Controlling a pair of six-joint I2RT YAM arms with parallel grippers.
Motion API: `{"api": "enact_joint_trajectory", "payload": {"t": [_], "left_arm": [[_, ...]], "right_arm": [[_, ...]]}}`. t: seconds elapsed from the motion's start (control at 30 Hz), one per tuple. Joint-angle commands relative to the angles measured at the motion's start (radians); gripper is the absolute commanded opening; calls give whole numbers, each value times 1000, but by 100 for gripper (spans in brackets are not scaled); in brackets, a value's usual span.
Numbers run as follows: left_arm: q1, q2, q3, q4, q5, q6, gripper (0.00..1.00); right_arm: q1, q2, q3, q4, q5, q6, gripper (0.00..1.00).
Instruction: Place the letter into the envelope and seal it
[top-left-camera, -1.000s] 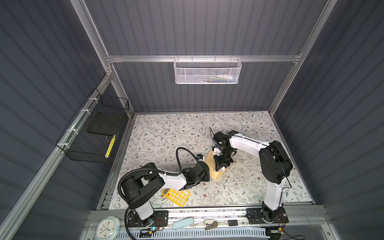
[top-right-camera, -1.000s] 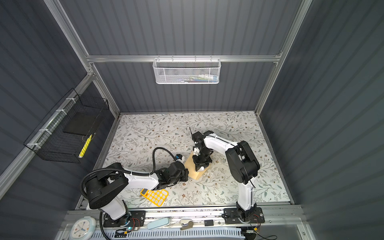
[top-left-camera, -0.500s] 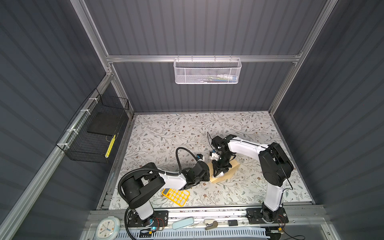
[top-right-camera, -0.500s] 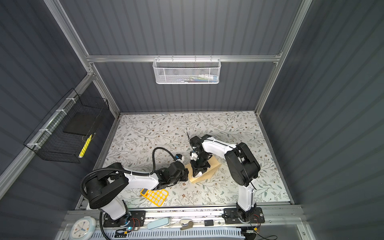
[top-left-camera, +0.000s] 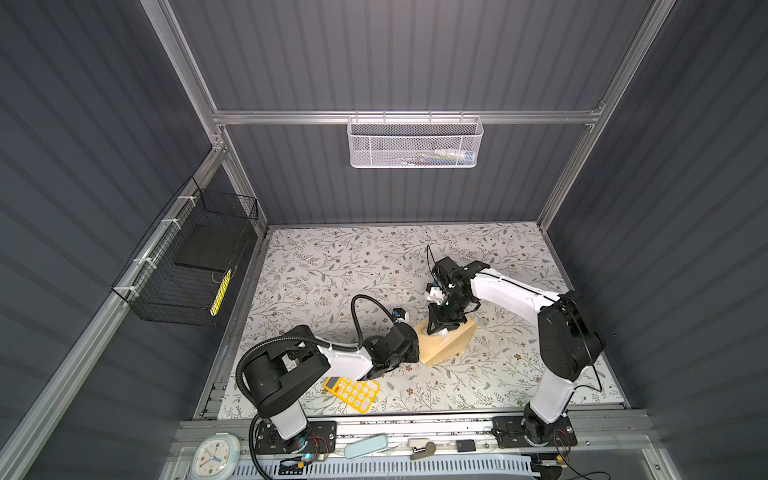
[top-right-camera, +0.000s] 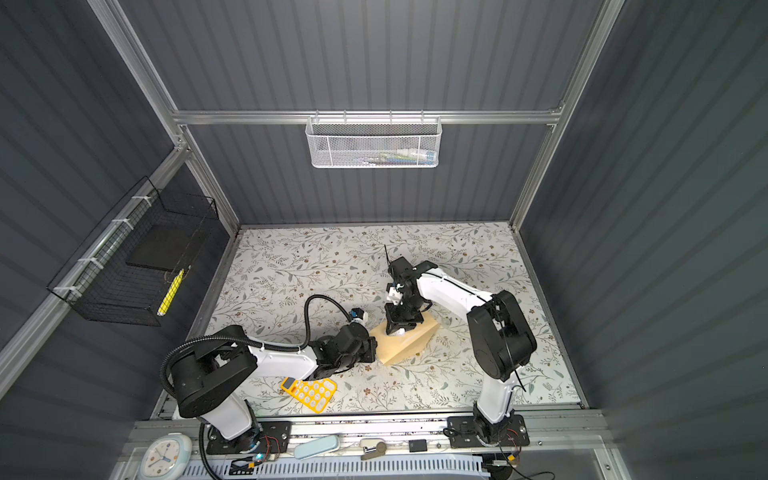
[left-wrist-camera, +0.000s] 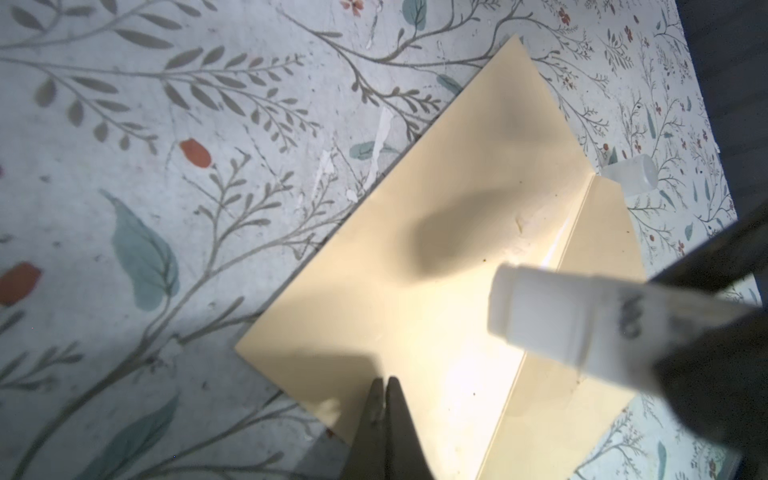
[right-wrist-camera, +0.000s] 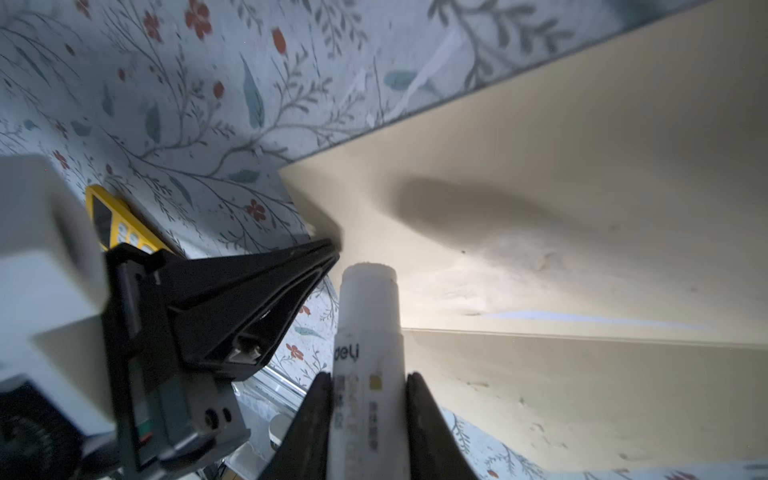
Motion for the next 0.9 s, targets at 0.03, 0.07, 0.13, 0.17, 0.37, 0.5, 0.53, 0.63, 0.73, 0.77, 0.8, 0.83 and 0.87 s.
{"api": "enact_joint_trajectory", "payload": {"t": [0.03, 0.07, 0.13, 0.17, 0.37, 0.5, 0.53, 0.63, 0.73, 0.77, 0.8, 0.83, 0.87], "left_arm": [[-3, 27, -5, -66, -14, 6, 7], [-3, 23, -3, -62, -13, 7, 7], [-3, -3, -3, -47, -12, 15, 9], [-3, -22, -3, -39, -13, 19, 13], [-2, -186, 59, -49, -10, 67, 59], [6, -274, 117, -92, -14, 59, 67], [12, -293, 122, -90, -13, 46, 69], [38, -356, 123, -59, 9, -20, 75], [79, -414, 112, -10, 33, -108, 82], [94, -432, 106, 8, 42, -146, 83], [109, -446, 101, 24, 54, -179, 85], [126, -456, 99, 42, 67, -209, 85], [141, -464, 92, 72, 86, -240, 85]], "right_arm": [[-10, -25, 22, -1, 57, 9, 0], [-14, -37, 18, 7, 85, 10, 0], [-24, -74, 2, 41, 114, 21, 0], [-29, -93, -8, 59, 122, 28, 0], [-59, -232, -55, 195, 169, 64, 0], [-71, -315, -66, 268, 177, 71, 0], [-74, -339, -71, 285, 175, 71, 0], [-75, -420, -101, 365, 176, 68, 0], [-75, -502, -155, 465, 170, 68, 0], [-73, -526, -177, 504, 162, 67, 0], [-73, -552, -198, 545, 151, 65, 0], [-73, -571, -215, 576, 146, 66, 0], [-73, -591, -236, 609, 140, 67, 0]]}}
